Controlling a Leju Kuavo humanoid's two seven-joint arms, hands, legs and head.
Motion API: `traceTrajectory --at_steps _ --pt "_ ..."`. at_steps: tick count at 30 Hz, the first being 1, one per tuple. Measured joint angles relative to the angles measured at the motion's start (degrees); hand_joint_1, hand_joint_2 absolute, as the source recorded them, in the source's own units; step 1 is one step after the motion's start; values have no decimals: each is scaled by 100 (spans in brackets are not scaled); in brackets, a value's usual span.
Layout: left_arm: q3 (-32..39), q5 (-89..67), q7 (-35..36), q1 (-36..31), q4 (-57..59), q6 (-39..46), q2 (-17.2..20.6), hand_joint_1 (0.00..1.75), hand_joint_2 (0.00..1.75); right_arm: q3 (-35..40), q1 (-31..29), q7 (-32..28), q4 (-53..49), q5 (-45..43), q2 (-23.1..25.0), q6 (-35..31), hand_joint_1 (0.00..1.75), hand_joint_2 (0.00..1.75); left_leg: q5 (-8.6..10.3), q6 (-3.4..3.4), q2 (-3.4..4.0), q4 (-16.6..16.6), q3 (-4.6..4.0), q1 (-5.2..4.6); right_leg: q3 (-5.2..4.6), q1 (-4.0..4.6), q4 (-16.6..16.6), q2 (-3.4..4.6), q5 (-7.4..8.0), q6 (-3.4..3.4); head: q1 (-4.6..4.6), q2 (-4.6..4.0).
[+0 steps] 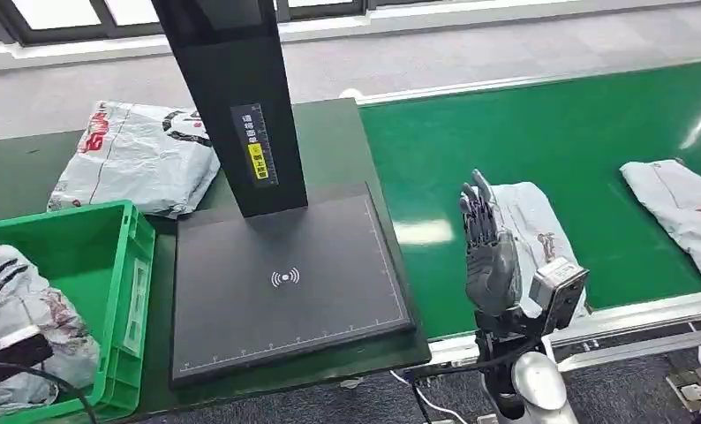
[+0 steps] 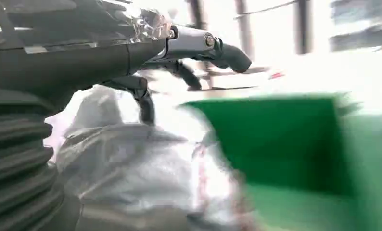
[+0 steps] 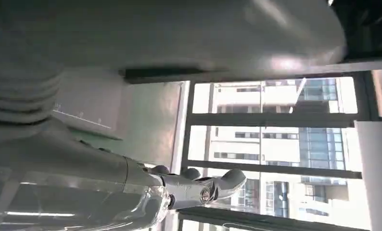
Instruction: Moved the parcel from conveyor to table for the left to box.
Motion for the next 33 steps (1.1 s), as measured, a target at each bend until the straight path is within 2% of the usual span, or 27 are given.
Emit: traceTrajectory --at_steps 5,10,14,18,21,25,29,33 --pt "-35 2244 -617 -282 -316 -703 -295 0 175 -360 17 441 -2 421 -24 63 0 175 -1 1 1 0 2 -4 7 -2 0 -2 1 1 0 0" --pt "-13 3601 -913 -209 -559 -970 -846 0 175 -905 32 1179 77 1960 -26 142 0 175 -5 6 0 1 1 -7 7 -8 0 -3 1 2 0 0" --pt "4 4226 -747 -352 -568 -933 -1413 0 175 -1393 -478 2103 490 3448 -173 81 0 175 0 13 -1 2 2 -11 12 -10 -1 -10 10 13 0 0" --pt "-4 4387 -747 -350 -581 -894 -1983 0 175 -1659 -973 2592 1109 4317 -542 225 0 175 4 19 0 5 4 -16 13 -18 -1 -9 17 20 0 0" --pt "-22 4698 -666 -397 -551 -889 -2266 0 175 -1696 -1427 2878 1845 4864 -959 363 0 175 8 24 1 7 3 -21 11 -18 -1 -9 24 25 0 0" --pt "-77 5428 -705 -463 -516 -891 -2542 0 175 -1692 -2077 2955 2919 5311 -1417 682 0 175 9 26 -1 8 2 -22 13 -24 -1 -9 27 26 0 0" --pt "-295 5626 -906 -461 -481 -872 -2710 0 175 -1421 -2724 2726 4118 5647 -1817 907 0 175 10 26 -3 8 2 -22 14 -24 -1 -11 28 26 0 0" --pt "-496 5687 -1033 -403 -492 -872 -2866 0 175 -1016 -3047 2550 4929 5947 -2035 940 0 175 10 26 -14 7 0 -21 16 -23 -1 -22 27 26 0 0"
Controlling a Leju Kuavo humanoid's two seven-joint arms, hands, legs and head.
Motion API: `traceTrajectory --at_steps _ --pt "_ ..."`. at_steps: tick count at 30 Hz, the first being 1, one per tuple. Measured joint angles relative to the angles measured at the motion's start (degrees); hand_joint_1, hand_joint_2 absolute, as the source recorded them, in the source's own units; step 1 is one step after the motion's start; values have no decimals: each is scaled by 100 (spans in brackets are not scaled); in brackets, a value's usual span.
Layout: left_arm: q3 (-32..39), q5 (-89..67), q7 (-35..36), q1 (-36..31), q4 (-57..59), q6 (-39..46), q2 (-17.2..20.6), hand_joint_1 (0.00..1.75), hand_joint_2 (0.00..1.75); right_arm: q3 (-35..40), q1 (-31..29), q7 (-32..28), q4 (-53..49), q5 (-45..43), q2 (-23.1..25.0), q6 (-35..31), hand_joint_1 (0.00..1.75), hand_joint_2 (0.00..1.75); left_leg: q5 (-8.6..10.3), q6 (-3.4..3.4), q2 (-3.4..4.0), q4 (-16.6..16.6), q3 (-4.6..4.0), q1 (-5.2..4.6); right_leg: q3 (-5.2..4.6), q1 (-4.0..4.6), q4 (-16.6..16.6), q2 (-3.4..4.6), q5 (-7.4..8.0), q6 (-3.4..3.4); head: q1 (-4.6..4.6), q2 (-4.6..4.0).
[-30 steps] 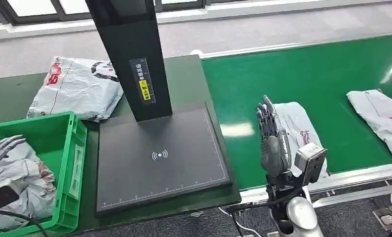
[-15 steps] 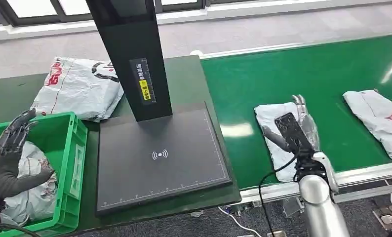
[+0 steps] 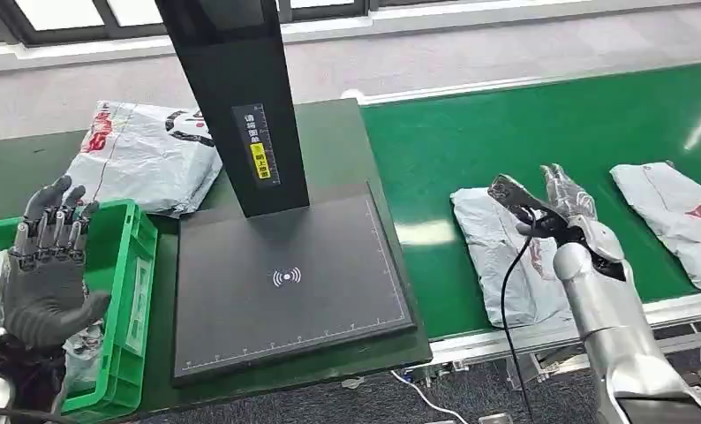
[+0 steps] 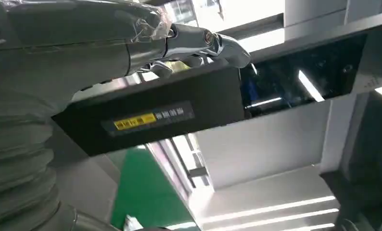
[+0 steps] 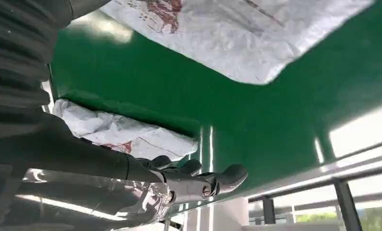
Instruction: Moved the parcel from conveyor to table for the left to box.
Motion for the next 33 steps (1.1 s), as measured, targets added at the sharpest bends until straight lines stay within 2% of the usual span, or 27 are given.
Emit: traceTrajectory --at_steps 6,17,19,25,33 --pt "-227 -4 -44 167 -162 18 -273 0 175 485 -207 -81 846 122 -46 61 0 175 -1 0 -1 -1 -4 0 -3 2 0 -2 -2 1 0 0" --pt "-374 33 -162 159 -177 26 -378 0 175 1281 -670 -472 2070 100 173 446 0 175 9 3 -6 -1 -5 0 -2 14 0 -4 -1 1 0 0" --pt "-374 124 -138 114 -149 55 -378 0 175 1444 -719 -550 2237 105 227 589 0 175 9 3 -7 -1 -5 0 -2 14 0 -6 -1 1 0 0" --pt "-400 385 -15 -23 -11 125 -376 0 175 2256 -767 -861 2552 266 247 1638 0 175 9 3 -8 -1 -2 0 -3 14 0 -5 -1 1 0 0" --pt "-404 573 59 -96 116 216 -380 0 175 3034 -845 -1058 2594 124 -46 2173 0 175 7 5 -6 1 12 0 13 16 -3 -3 -2 2 0 0"
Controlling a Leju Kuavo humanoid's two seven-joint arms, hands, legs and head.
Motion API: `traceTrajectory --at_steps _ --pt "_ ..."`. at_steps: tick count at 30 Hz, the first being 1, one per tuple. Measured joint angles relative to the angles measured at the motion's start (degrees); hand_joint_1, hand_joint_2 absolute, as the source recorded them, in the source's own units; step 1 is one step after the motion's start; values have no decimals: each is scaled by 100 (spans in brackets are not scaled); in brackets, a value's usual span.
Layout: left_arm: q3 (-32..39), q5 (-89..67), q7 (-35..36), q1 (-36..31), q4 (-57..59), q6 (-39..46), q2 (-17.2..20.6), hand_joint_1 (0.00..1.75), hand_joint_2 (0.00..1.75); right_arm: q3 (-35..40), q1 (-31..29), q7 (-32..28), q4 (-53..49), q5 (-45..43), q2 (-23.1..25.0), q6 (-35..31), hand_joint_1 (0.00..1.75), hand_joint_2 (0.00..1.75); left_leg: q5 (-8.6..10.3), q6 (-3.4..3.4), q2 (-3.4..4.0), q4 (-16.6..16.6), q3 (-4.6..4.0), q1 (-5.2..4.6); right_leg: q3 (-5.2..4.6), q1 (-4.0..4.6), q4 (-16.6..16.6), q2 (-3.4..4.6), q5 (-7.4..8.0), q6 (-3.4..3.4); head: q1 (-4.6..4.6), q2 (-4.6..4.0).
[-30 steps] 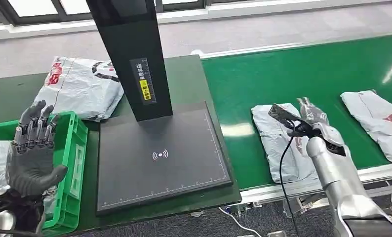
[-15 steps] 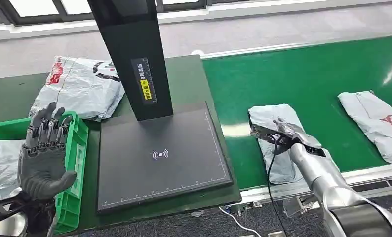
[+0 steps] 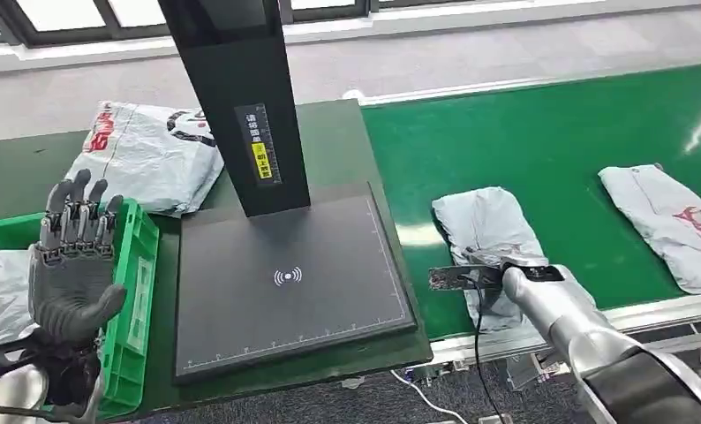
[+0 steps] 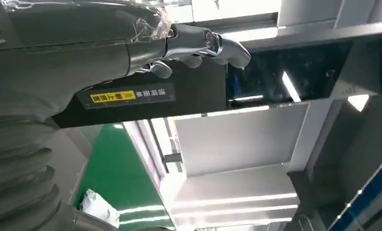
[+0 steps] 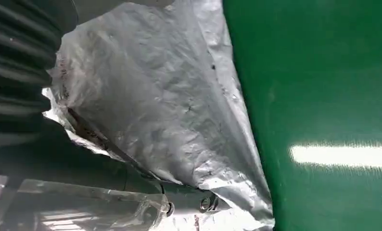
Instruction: Moved the parcel from conveyor to table for the left to box.
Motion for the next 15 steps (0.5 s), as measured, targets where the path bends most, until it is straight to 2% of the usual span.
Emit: traceTrajectory --at_steps 1,2,15 --pt "0 17 20 -12 0 9 0 0 175 63 -2 -18 0 -24 -42 22 0 175 0 0 -1 0 2 0 3 0 0 -2 0 0 0 0" --pt "0 26 22 -26 2 20 -6 0 175 117 -3 -37 0 -35 -76 37 171 175 1 1 -4 0 5 0 7 0 0 -4 0 0 0 0" --pt "0 44 70 -25 -70 107 -31 0 175 391 -2 109 -227 -269 -420 0 175 175 2 15 -44 2 32 0 58 -1 -13 -43 -8 11 0 0"
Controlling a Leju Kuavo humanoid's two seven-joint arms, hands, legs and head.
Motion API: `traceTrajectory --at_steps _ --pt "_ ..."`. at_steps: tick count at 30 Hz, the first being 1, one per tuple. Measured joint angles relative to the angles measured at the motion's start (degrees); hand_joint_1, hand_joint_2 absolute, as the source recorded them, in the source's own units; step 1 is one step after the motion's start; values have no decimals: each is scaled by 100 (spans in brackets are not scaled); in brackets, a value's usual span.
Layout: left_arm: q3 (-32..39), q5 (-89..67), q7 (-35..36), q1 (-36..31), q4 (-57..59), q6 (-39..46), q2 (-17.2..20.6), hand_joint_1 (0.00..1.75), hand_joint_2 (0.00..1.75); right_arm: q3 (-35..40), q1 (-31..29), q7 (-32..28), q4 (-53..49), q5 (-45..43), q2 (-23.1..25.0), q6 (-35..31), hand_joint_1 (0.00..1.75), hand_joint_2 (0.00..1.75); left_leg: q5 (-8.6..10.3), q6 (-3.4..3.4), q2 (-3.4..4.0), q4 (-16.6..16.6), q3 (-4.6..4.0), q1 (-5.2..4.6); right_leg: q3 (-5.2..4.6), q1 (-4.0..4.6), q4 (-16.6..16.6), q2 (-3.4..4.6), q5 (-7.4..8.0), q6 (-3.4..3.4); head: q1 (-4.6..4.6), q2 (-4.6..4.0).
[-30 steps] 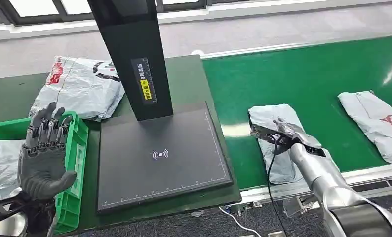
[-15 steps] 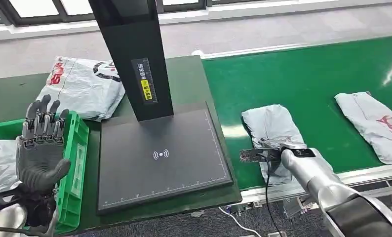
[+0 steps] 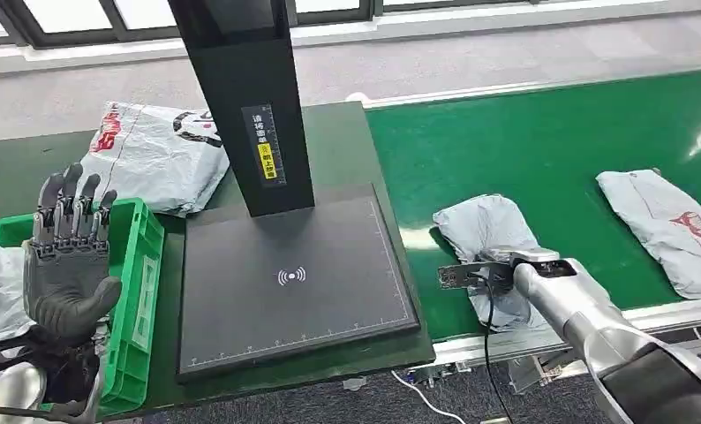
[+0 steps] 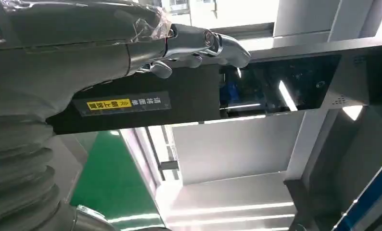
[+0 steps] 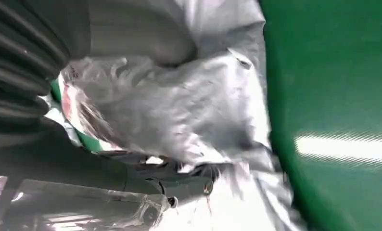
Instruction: Moved the parcel from conveyor to table for the left to box.
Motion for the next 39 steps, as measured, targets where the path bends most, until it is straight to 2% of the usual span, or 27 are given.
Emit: traceTrajectory --at_steps 9,14,16,18,22,24,28,30,32,39 --pt "0 -59 4 26 -94 57 -13 0 175 35 188 125 -238 -199 -138 -37 175 175 -4 7 -2 1 1 0 5 0 -3 -2 0 1 0 0" --pt "42 -98 -90 104 -214 83 -17 0 175 33 354 335 -428 -425 -149 -286 175 175 -4 8 -3 0 -1 0 4 1 -2 -3 -1 1 0 0" --pt "83 -133 -171 185 -300 90 -20 0 175 -37 427 288 -516 -814 -149 -429 175 175 -5 8 -3 0 -2 0 4 1 -2 -3 -2 1 0 0" --pt "193 -181 -298 320 -394 90 -24 0 175 -324 579 -23 -610 -1683 -149 -411 175 175 -7 9 -3 -1 -6 0 3 2 -2 -3 -3 1 0 0" --pt "450 -301 -544 588 -546 46 -26 0 175 -1210 991 -736 -1013 -3757 -92 196 175 175 -11 8 1 -4 -26 0 -14 0 0 3 -3 1 0 0" --pt "577 -385 -623 734 -627 20 -37 0 175 -1695 1194 -761 -1388 -4457 2 362 175 175 -11 8 4 -5 -22 0 -24 1 0 7 -3 1 0 0" --pt "682 -442 -664 891 -708 13 -55 0 175 -2162 1383 -658 -1871 -4715 107 413 175 175 -8 7 -1 -5 -27 1 -25 2 0 -2 -4 0 0 0" --pt "734 -492 -673 937 -737 39 -70 0 175 -2333 1472 -827 -2051 -4912 188 424 175 175 -7 6 0 -6 -32 1 -25 2 3 0 -4 0 0 0" --pt "780 -582 -745 1038 -796 129 -107 0 175 -2582 1556 -960 -2350 -5150 379 358 175 175 -7 5 7 -6 -34 1 -28 0 5 8 -3 -1 0 0" --pt "957 -662 -769 1209 -944 223 -282 0 175 -3286 1548 -627 -3719 -5810 1139 -267 175 175 -4 4 8 -6 -35 1 -37 1 5 8 -3 -2 0 0"
